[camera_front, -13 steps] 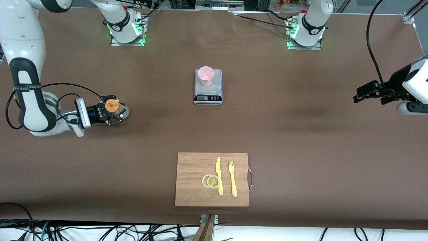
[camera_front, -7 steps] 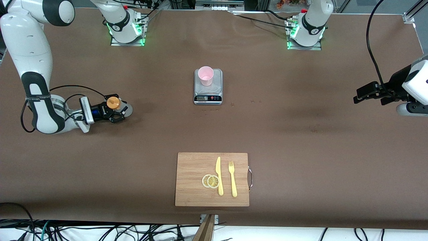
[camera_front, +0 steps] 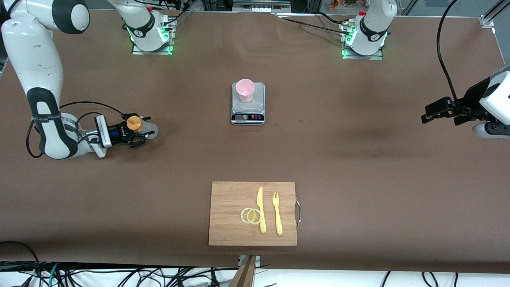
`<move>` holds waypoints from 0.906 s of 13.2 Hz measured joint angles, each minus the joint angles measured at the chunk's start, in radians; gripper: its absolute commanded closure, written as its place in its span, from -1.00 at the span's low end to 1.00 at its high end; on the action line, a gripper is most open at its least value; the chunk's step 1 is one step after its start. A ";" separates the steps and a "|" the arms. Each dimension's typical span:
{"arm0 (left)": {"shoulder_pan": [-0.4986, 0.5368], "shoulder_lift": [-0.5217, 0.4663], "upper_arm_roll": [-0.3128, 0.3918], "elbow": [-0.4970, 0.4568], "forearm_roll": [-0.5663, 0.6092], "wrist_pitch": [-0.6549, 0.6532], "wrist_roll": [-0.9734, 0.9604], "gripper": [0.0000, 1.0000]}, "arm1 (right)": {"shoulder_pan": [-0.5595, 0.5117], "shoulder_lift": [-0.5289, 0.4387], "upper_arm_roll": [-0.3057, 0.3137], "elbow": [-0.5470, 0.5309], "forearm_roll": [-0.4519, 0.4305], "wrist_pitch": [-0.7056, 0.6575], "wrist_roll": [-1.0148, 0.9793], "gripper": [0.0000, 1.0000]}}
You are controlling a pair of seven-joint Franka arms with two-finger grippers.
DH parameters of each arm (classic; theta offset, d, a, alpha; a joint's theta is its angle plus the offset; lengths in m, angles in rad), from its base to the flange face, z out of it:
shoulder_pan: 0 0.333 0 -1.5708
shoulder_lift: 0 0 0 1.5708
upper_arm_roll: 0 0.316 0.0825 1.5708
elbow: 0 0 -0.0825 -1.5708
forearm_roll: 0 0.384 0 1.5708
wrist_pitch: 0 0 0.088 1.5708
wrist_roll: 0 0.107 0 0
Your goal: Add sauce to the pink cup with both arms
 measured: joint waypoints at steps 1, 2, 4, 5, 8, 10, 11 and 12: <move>0.000 0.000 0.000 0.000 0.000 0.000 0.000 -1.00 | 0.000 0.000 -0.001 0.001 -0.005 0.000 0.000 -1.00; 0.000 0.001 0.000 0.000 0.000 0.000 0.000 -1.00 | 0.001 -0.001 -0.004 0.003 -0.012 0.000 0.001 -1.00; 0.000 0.001 0.000 0.000 0.000 0.000 0.000 -1.00 | 0.003 -0.004 -0.024 0.007 -0.056 0.000 0.001 -1.00; 0.000 0.001 0.000 0.000 0.000 0.000 0.000 -1.00 | 0.003 -0.008 -0.040 0.010 -0.090 0.001 0.001 -1.00; 0.000 0.001 0.000 0.001 0.000 0.000 0.000 -1.00 | -0.001 -0.052 -0.090 0.020 -0.212 0.010 0.019 -1.00; 0.000 0.001 0.000 0.001 0.000 0.000 0.000 -1.00 | -0.008 -0.089 -0.111 0.021 -0.276 0.043 0.058 -1.00; 0.000 0.001 0.000 0.001 0.000 0.000 0.000 -1.00 | -0.014 -0.106 -0.115 0.023 -0.307 0.075 0.081 -1.00; 0.000 0.001 0.000 0.001 0.000 0.000 0.000 -1.00 | -0.020 -0.123 -0.116 0.027 -0.336 0.100 0.106 -1.00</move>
